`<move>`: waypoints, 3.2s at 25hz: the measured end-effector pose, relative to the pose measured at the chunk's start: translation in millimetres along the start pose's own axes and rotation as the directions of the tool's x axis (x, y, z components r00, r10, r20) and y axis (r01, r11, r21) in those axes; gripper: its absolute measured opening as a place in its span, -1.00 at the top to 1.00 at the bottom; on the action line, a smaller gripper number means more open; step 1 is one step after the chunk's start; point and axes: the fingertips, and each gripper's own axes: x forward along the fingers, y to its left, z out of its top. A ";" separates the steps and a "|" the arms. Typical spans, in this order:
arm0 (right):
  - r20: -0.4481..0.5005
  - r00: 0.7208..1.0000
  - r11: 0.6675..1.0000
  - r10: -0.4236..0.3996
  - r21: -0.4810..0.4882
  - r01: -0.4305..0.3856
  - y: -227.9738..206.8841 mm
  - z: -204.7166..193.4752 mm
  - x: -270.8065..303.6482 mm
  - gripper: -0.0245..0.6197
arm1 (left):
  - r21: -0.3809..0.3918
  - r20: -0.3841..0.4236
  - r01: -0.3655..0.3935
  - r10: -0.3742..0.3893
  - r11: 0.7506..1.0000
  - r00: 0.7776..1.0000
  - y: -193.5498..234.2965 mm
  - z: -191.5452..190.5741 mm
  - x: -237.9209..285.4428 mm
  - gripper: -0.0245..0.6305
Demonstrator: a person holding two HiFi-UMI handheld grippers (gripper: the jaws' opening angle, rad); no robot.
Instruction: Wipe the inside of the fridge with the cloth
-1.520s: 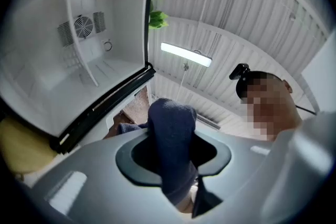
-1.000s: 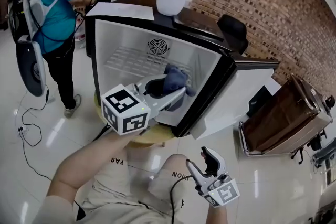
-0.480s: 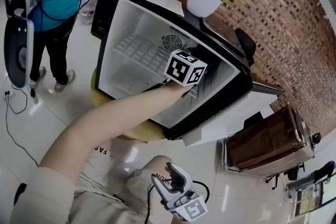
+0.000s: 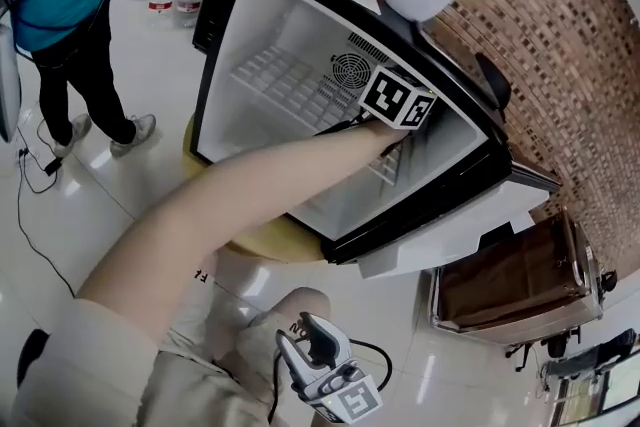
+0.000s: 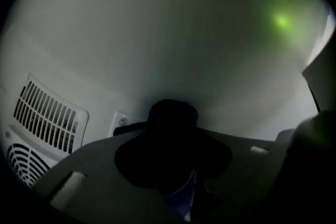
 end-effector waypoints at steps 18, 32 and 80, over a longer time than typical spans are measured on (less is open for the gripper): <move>-0.084 0.996 1.000 0.019 -0.004 -0.020 5.3 -31.9 21.4 0.53 | -0.255 0.017 0.567 -0.583 0.783 0.812 -84.8 2.7 -101.9 0.53; -0.094 0.996 0.999 0.001 -0.050 -0.006 -0.3 -35.1 -6.6 0.55 | -0.363 -0.128 0.081 -0.136 0.928 0.982 -6.8 -40.6 -15.1 0.60; -0.246 0.966 0.978 0.081 -0.170 -0.125 29.0 -67.6 12.8 0.63 | -0.624 -0.330 0.029 -0.297 0.781 0.896 -88.4 -69.0 -107.2 0.55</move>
